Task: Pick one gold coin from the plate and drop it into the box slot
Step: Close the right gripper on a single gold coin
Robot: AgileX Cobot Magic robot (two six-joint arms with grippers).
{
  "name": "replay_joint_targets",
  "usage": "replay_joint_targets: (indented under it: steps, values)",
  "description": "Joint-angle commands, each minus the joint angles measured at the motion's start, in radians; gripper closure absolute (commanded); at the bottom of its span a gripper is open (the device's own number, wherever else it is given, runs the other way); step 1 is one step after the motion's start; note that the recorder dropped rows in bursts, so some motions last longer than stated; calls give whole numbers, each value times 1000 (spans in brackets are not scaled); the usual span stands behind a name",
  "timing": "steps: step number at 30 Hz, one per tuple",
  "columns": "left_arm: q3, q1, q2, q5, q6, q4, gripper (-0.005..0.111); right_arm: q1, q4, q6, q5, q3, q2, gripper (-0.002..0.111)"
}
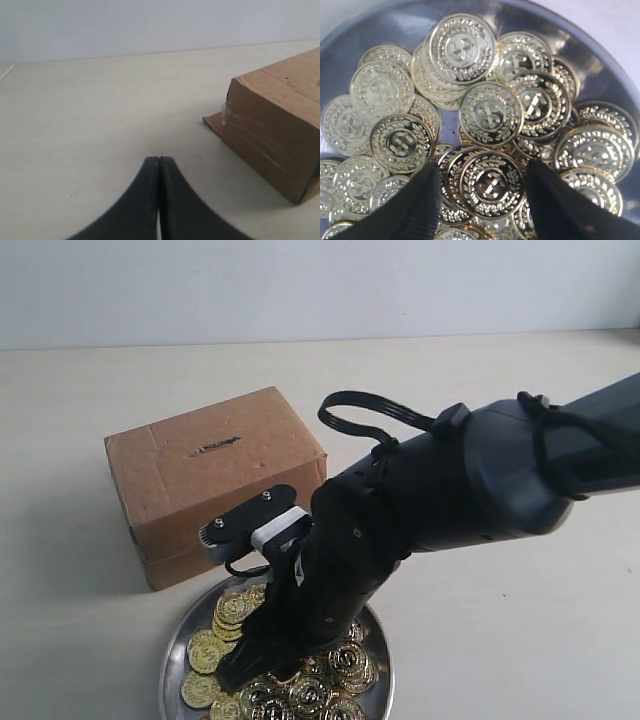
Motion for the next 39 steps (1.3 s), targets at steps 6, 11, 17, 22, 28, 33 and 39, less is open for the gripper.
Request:
replay_joint_targets:
  steps: [6, 11, 17, 22, 28, 33, 39]
  values:
    - [-1, -7, -5, -9, -6, -9, 107, -5, -10, -61, 49, -20, -1, 57]
    - [-1, -7, -5, -9, -6, -9, 107, -5, -10, -78, 40, -20, -1, 57]
    - [-1, -7, -5, -9, -6, -9, 107, -5, -8, -108, 36, -20, 17, 59]
    - [-1, -7, -5, -9, -6, -9, 107, -5, -4, -106, 39, -20, 22, 62]
    - [-1, -7, -5, -9, -6, -9, 107, -5, -4, -106, 39, -20, 22, 80]
    - [-1, -7, -5, -9, -6, -9, 107, -5, -4, -106, 39, -20, 22, 80]
    - [-1, -7, -5, -9, -6, -9, 107, -5, -4, -108, 35, -20, 18, 80]
